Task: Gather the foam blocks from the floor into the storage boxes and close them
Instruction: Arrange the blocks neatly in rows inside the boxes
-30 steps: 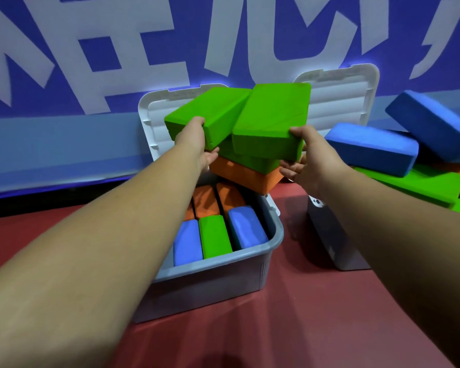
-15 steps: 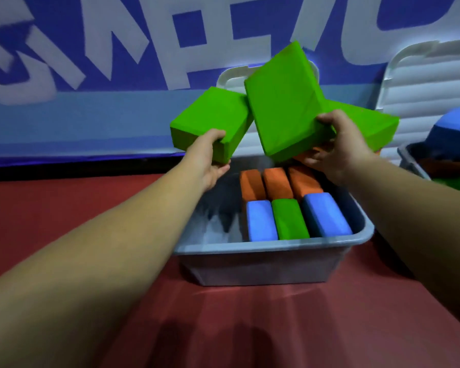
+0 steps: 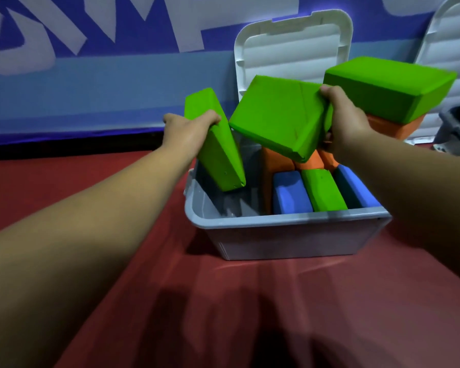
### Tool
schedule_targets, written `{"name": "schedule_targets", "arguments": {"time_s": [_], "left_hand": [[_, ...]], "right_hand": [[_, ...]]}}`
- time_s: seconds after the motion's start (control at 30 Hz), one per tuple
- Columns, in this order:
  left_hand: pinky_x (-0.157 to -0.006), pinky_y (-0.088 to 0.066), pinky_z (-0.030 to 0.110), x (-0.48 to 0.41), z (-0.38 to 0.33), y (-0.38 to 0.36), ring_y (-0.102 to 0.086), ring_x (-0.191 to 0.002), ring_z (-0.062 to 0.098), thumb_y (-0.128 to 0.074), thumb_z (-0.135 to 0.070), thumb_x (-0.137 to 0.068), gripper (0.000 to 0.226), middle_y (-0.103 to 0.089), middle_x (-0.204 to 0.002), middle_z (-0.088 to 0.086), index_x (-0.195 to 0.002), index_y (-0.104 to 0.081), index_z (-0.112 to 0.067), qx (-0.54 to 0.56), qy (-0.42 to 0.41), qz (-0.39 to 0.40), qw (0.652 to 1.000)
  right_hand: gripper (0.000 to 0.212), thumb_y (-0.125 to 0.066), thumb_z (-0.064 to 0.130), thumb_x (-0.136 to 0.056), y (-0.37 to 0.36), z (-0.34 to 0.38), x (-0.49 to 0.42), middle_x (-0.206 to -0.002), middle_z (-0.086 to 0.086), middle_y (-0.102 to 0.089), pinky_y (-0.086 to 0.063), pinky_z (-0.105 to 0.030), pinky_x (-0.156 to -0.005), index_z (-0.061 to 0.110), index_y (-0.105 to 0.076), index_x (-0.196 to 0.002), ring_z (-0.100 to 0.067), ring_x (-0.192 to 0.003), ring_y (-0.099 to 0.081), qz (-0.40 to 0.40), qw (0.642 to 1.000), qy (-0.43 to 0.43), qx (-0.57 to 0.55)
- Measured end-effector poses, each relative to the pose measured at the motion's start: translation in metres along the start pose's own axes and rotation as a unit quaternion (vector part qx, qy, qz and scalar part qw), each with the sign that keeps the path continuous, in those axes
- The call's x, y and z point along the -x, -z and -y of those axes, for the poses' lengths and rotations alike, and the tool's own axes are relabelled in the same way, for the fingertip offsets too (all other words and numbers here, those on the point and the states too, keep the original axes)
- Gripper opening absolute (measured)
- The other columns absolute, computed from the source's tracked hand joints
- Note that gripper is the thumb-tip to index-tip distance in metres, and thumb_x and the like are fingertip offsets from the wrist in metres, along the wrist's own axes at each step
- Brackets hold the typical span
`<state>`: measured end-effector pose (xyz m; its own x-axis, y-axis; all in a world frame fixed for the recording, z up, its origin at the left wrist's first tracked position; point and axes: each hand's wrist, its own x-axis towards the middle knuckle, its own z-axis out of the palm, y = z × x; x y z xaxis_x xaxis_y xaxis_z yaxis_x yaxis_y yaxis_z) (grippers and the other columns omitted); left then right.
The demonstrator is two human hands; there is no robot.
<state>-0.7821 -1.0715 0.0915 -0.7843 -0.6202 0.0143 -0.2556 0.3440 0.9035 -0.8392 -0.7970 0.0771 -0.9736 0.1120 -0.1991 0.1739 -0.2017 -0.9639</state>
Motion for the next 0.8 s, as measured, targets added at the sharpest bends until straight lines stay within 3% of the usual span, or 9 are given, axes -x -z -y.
{"name": "schedule_targets", "arguments": {"time_s": [0.07,0.17,0.23,0.33,0.43,0.5,0.63,0.73,0.8], "left_hand": [[-0.076,-0.048,0.033,0.004,0.004,0.0,-0.059,-0.081,0.011,-0.082,-0.055,-0.071,0.082,-0.056,-0.092,-0.004,-0.121,-0.036,-0.011,-0.047,-0.012,0.013,0.999],[-0.081,-0.06,0.037,0.006,0.015,0.0,-0.068,-0.088,0.018,-0.085,-0.057,-0.06,0.095,-0.064,-0.098,0.002,-0.127,-0.04,-0.007,-0.073,0.01,0.066,0.995],[-0.079,-0.064,0.046,0.014,0.023,-0.003,-0.071,-0.09,0.024,-0.088,-0.054,-0.055,0.106,-0.065,-0.109,0.009,-0.134,-0.037,-0.005,-0.097,0.04,0.117,0.988],[-0.075,-0.063,0.05,0.032,0.037,-0.014,-0.068,-0.094,0.025,-0.091,-0.047,-0.06,0.11,-0.059,-0.116,0.008,-0.142,-0.028,-0.011,-0.124,0.078,0.173,0.974],[-0.067,-0.064,0.056,0.046,0.049,-0.038,-0.072,-0.09,0.03,-0.091,-0.046,-0.061,0.112,-0.063,-0.118,0.012,-0.146,-0.024,-0.016,-0.146,0.091,0.238,0.956],[-0.076,-0.064,0.052,0.053,0.056,-0.056,-0.07,-0.099,0.033,-0.09,-0.047,-0.065,0.123,-0.062,-0.126,0.013,-0.155,-0.011,-0.016,-0.191,0.064,0.272,0.941],[-0.108,-0.047,0.043,0.063,0.065,-0.078,-0.054,-0.13,0.033,-0.09,-0.064,-0.063,0.153,-0.051,-0.15,0.01,-0.163,0.016,-0.018,-0.307,-0.015,0.35,0.885],[-0.102,-0.053,0.046,0.062,0.065,-0.08,-0.057,-0.127,0.031,-0.085,-0.075,-0.06,0.147,-0.05,-0.149,0.004,-0.164,0.007,-0.025,-0.295,-0.014,0.396,0.869],[-0.096,-0.056,0.05,0.059,0.061,-0.077,-0.058,-0.123,0.029,-0.083,-0.078,-0.052,0.14,-0.049,-0.146,-0.004,-0.163,-0.017,-0.025,-0.249,0.013,0.393,0.885]], "right_hand": [[0.046,-0.076,0.061,-0.076,-0.002,-0.006,-0.001,-0.103,0.004,-0.075,-0.061,-0.041,-0.087,0.022,-0.068,-0.098,-0.019,-0.095,-0.074,-0.023,1.0,0.013,0.009],[0.067,-0.074,0.074,-0.071,-0.007,-0.01,-0.001,-0.114,0.006,-0.071,-0.052,-0.037,-0.101,0.017,-0.067,-0.105,-0.02,-0.11,-0.068,-0.086,0.993,0.043,0.073],[0.088,-0.065,0.084,-0.07,-0.009,-0.01,0.0,-0.124,-0.004,-0.07,-0.046,-0.033,-0.099,0.011,-0.07,-0.119,-0.025,-0.117,-0.063,-0.142,0.975,0.074,0.152],[0.089,-0.057,0.091,-0.065,-0.017,-0.011,-0.002,-0.103,-0.007,-0.071,-0.045,-0.035,-0.087,0.01,-0.074,-0.098,-0.028,-0.103,-0.065,-0.165,0.961,0.11,0.192],[0.094,-0.057,0.094,-0.06,-0.022,-0.013,-0.005,-0.105,-0.002,-0.071,-0.049,-0.035,-0.093,0.012,-0.074,-0.103,-0.024,-0.102,-0.065,-0.179,0.966,0.11,0.153],[0.098,-0.059,0.094,-0.06,-0.025,-0.013,-0.005,-0.11,0.0,-0.07,-0.049,-0.034,-0.095,0.012,-0.072,-0.113,-0.021,-0.105,-0.065,-0.166,0.97,0.105,0.14],[0.102,-0.064,0.089,-0.067,-0.03,-0.016,-0.006,-0.123,-0.001,-0.066,-0.046,-0.035,-0.103,0.01,-0.063,-0.132,-0.021,-0.116,-0.062,-0.121,0.976,0.095,0.155],[0.111,-0.062,0.092,-0.063,-0.037,-0.018,-0.007,-0.127,-0.003,-0.066,-0.046,-0.034,-0.104,0.007,-0.062,-0.135,-0.023,-0.122,-0.061,-0.093,0.973,0.106,0.184],[0.1,-0.057,0.09,-0.074,-0.043,-0.019,-0.008,-0.122,-0.009,-0.067,-0.046,-0.034,-0.098,0.004,-0.065,-0.126,-0.028,-0.121,-0.061,-0.084,0.953,0.127,0.264]]}}
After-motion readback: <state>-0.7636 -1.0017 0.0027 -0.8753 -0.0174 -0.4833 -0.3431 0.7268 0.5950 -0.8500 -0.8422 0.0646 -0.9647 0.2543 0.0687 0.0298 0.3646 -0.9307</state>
